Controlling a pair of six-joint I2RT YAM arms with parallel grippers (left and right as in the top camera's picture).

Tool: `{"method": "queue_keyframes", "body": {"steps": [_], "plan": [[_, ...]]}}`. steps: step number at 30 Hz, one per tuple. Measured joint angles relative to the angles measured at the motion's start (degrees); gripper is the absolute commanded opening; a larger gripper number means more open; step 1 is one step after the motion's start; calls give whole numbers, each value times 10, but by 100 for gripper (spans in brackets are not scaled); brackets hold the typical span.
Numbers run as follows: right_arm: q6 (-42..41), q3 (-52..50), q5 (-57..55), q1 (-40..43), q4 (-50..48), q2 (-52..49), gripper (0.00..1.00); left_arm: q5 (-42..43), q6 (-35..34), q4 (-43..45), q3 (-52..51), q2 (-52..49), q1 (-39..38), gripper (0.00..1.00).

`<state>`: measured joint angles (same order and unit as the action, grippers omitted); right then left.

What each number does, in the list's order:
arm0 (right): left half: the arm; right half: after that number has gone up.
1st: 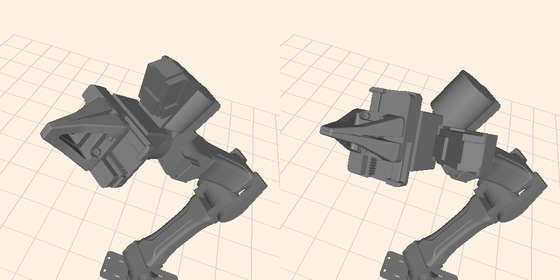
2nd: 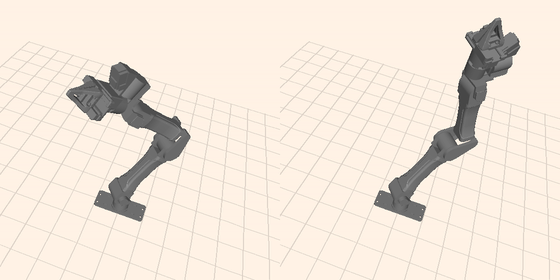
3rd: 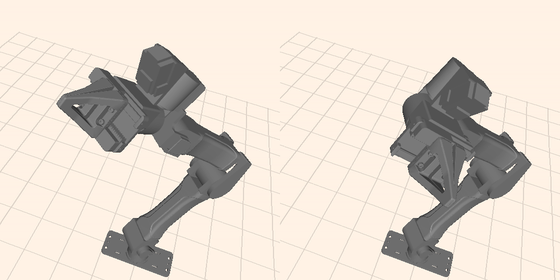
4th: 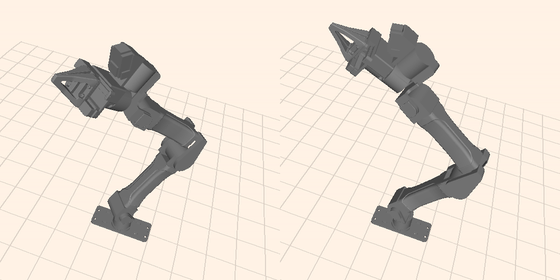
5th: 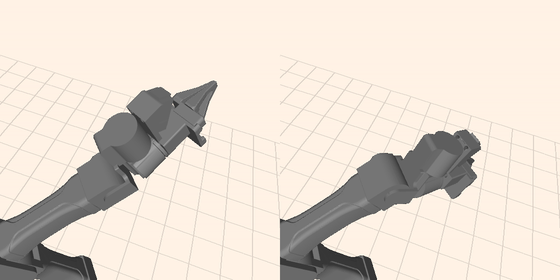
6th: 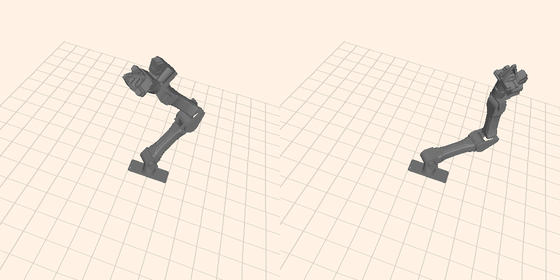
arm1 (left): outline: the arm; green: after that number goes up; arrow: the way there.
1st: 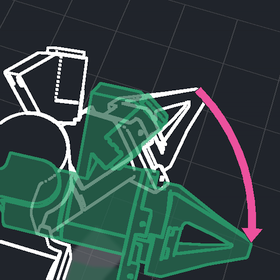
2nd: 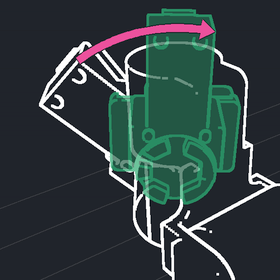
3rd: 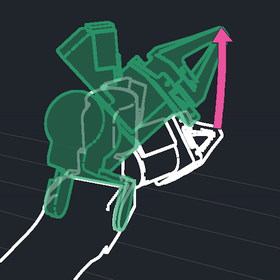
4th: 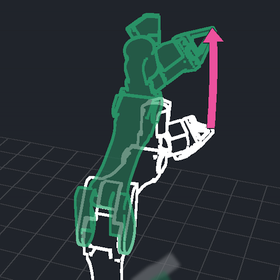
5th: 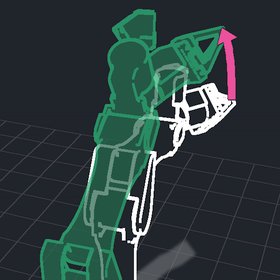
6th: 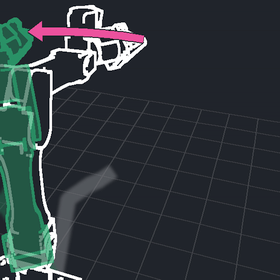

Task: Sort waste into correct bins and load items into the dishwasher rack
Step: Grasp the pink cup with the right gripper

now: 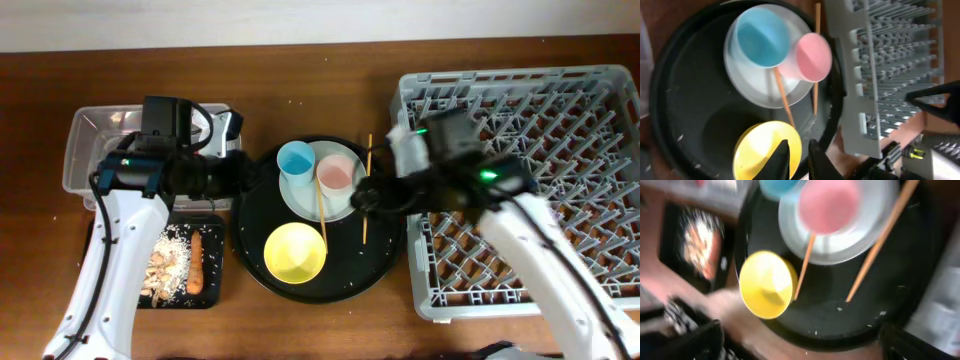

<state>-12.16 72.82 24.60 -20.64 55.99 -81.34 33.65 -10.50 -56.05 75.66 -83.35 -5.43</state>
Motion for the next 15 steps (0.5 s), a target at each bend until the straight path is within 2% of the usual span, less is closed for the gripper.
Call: {"method": "queue_keyframes", "body": {"steps": [1, 4, 6, 9, 15], "plan": [[-6, 0, -21, -36, -8, -33, 40, -26, 0, -1, 0, 0, 1, 15], [-70, 2, -70, -115, -15, -130, 40, -134, 0, -3, 0, 0, 1, 16], [-89, 2, -84, -143, -37, -190, 40, -177, 0, -10, 0, 0, 1, 16], [-103, 2, -101, -177, -68, -233, 41, -205, 0, -26, 0, 0, 1, 16], [-104, 2, -117, -180, -70, -234, 48, -207, 0, -33, 0, 0, 1, 16]]}}
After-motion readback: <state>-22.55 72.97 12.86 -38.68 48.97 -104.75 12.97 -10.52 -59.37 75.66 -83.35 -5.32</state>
